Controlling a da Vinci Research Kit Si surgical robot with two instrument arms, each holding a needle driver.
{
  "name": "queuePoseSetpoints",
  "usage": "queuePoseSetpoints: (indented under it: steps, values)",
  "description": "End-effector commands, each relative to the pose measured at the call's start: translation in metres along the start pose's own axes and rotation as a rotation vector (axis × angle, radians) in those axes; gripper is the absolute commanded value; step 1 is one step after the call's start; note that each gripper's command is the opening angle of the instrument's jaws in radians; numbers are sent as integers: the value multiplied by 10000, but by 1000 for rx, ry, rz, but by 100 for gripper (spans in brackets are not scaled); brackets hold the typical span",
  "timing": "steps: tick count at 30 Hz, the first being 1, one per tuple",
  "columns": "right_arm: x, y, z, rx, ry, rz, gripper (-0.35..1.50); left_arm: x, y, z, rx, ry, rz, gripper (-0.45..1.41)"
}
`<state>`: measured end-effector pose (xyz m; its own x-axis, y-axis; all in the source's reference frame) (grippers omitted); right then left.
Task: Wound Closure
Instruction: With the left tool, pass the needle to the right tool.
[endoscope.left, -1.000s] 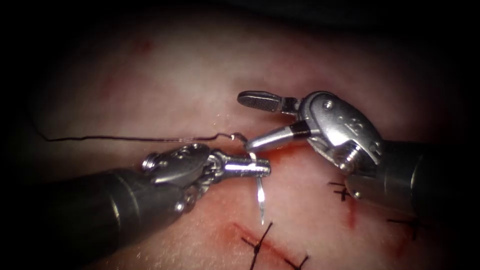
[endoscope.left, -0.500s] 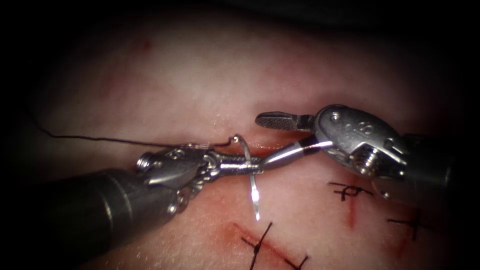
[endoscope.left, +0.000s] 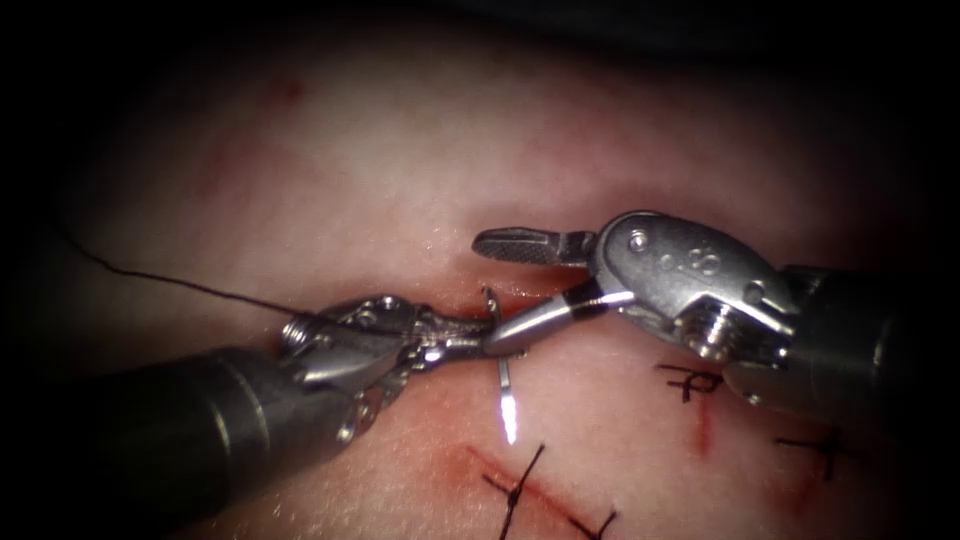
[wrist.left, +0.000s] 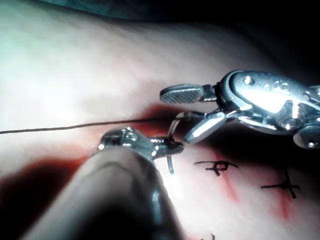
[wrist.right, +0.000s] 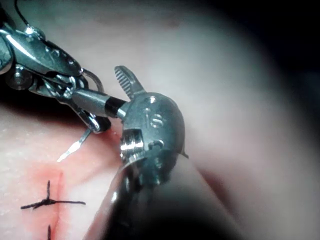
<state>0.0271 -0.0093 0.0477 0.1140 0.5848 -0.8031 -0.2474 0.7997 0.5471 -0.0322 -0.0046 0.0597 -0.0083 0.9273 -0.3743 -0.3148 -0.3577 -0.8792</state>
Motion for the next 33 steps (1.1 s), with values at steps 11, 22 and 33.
queuePoseSetpoints:
  steps: [11,22,33]
  values:
    - [0,-1,16,-9,22,-7,101,3,-3,7,-21,-2,-1,-45]
    - [-5,2,20,-15,21,-11,89,4,3,6,-30,-5,15,-45]
    - [-6,2,18,-14,21,-23,79,6,4,5,-37,-7,12,-45]
